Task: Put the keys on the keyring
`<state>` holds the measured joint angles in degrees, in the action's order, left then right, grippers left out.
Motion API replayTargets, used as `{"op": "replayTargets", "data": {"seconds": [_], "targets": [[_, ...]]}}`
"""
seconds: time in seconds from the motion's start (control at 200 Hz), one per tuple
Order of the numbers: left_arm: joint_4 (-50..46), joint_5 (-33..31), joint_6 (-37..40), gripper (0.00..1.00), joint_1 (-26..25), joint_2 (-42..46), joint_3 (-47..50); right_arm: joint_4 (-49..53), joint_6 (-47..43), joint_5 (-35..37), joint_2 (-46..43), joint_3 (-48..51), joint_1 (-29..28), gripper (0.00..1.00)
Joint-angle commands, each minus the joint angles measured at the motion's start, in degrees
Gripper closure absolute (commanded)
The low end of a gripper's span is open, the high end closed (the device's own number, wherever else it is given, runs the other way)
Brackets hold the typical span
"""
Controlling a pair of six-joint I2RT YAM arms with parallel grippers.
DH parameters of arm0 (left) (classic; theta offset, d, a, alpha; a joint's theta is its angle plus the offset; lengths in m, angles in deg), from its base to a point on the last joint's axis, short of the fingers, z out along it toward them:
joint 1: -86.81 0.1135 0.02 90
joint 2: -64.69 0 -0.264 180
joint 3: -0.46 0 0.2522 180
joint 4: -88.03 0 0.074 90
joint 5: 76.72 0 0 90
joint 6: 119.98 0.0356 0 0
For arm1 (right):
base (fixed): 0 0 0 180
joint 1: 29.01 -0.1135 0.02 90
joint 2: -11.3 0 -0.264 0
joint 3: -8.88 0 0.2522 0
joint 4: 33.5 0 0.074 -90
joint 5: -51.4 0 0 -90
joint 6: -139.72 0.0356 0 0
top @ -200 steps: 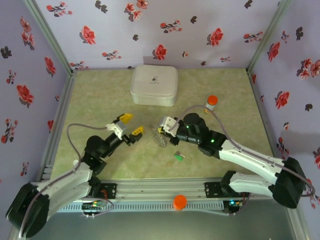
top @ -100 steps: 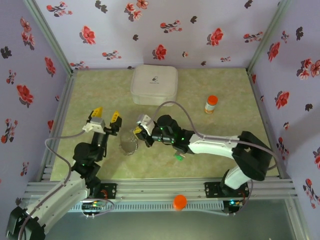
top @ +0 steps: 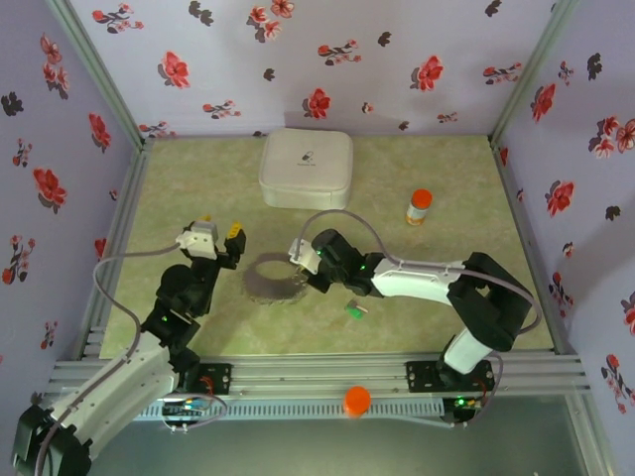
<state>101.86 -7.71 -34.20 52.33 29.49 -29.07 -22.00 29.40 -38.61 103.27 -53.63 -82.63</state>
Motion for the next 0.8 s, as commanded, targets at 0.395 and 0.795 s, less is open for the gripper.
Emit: {"op": "replayTargets", "data": {"seconds": [0.395, 0.795], "targets": [[-20.7, 0.5, -13.1, 0.32, 1.6, -4.0, -8.3, 12.8, -12.3, 11.9, 5.3, -2.7, 4.1, 0.96], [-33.9, 5.5, -18.7, 0.32, 3.8, -14.1, -14.6, 6.4, 2.3, 4.5, -6.5, 0.8, 6.2, 0.53]]}}
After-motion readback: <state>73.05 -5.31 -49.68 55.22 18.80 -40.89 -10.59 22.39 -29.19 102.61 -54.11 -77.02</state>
